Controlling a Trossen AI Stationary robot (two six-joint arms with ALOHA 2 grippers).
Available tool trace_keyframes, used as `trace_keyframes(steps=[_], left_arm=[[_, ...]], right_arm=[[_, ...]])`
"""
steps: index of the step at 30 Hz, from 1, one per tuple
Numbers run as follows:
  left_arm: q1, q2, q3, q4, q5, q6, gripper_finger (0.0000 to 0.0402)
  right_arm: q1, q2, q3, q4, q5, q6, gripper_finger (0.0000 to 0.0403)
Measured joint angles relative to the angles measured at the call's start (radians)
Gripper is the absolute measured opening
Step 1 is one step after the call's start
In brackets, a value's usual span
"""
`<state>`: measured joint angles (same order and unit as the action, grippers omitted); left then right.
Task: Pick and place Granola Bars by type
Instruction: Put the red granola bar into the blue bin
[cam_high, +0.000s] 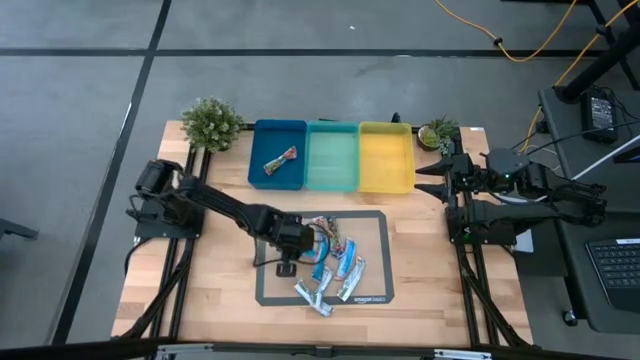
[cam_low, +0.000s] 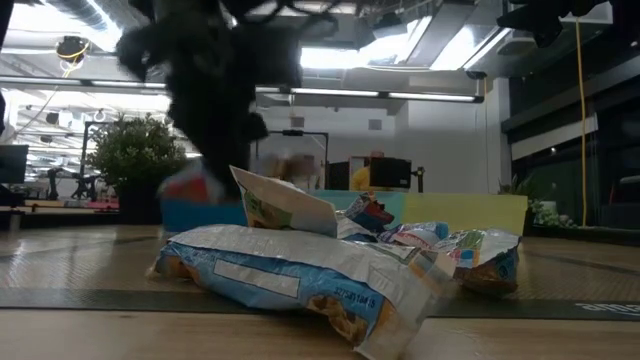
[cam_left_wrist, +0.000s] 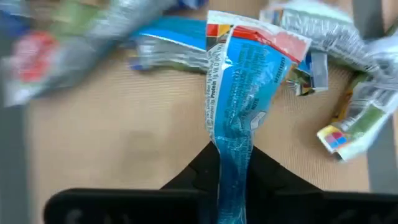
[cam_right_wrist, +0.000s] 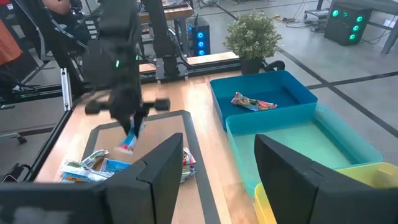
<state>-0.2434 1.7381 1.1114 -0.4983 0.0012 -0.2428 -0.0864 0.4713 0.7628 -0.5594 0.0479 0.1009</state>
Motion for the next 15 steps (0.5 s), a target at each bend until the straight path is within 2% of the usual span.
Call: trace_keyframes(steps=[7,11,15], left_arm=[[0.048,-0.175,0.046,-0.009,-0.022,-0.017,0.0030],[0.077,-0.243,0.045,0.010,-0.068,-0.017,0.0028],[0.114,-0.288,0.045,0.010,-0.072,-0.026,0.0028]], right_arm=[[0.000,0.000,0.000,0.000,0.002,-0.003,0.0200],[0.000,0.000,0.000,0.000,0.002,-0.008,0.0200],[0.000,0.000,0.000,0.000,0.003,-0.012,0.0200]])
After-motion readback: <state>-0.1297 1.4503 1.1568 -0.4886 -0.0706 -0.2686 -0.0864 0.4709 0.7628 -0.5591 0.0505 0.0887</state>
